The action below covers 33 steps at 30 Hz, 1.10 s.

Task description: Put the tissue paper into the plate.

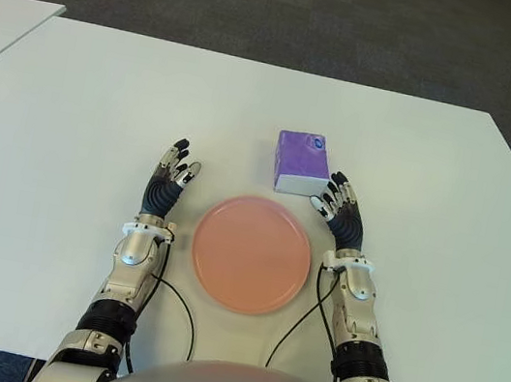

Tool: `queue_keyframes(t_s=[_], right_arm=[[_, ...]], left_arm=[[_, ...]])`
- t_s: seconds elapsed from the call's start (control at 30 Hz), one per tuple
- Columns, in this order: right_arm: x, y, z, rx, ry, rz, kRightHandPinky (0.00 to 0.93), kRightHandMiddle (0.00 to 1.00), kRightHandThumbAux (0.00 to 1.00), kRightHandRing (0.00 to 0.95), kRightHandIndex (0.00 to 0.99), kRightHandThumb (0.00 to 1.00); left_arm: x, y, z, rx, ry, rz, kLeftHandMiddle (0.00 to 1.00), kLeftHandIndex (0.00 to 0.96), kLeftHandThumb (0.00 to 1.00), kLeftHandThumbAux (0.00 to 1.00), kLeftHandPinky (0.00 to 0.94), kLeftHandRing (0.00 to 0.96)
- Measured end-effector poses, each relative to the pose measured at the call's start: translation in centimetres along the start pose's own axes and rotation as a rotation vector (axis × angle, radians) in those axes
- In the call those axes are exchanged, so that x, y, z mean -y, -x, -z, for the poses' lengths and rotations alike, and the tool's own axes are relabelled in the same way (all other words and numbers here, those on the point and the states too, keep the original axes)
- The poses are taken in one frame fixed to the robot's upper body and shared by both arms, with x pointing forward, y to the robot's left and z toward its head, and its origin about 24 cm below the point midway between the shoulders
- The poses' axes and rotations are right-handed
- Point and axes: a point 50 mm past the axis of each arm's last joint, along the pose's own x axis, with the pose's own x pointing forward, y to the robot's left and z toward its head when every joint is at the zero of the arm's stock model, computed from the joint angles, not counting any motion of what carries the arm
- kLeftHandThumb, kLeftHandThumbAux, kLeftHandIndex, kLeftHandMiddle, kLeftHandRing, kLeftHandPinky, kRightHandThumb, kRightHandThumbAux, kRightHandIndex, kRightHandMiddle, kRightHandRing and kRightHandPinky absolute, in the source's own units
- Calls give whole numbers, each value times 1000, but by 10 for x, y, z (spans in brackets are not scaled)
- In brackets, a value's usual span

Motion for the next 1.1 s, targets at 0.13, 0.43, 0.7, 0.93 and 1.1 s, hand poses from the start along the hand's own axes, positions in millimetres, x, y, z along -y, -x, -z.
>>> queue_keyframes(t_s=[0.13, 0.43, 0.7, 0.93, 1.1], right_arm=[[0, 0, 0, 0, -1, 0, 0, 10, 719, 0, 0, 51], [0, 0, 0, 0, -1, 0, 0, 9, 720, 0, 0, 53], [1, 0, 0, -2, 1, 5, 0, 5, 722, 0, 0, 55], [7, -12, -1, -8, 18, 15, 0, 0, 698, 0, 0, 97], [26, -25, -7, -21, 63, 104, 0, 0, 656, 0, 0, 127]], left_arm=[[0, 0, 0, 1, 0, -1, 0, 0, 0, 446, 0, 0], [0, -1, 0, 1, 1, -1, 0, 0, 0, 445, 0, 0], [0, -2, -1, 4, -1, 0, 0, 0, 0, 447, 0, 0], [1, -3, -2, 10, 0, 3, 0, 0, 0, 449, 0, 0], [4, -4, -3, 16, 5, 7, 0, 0, 0, 454, 0, 0]])
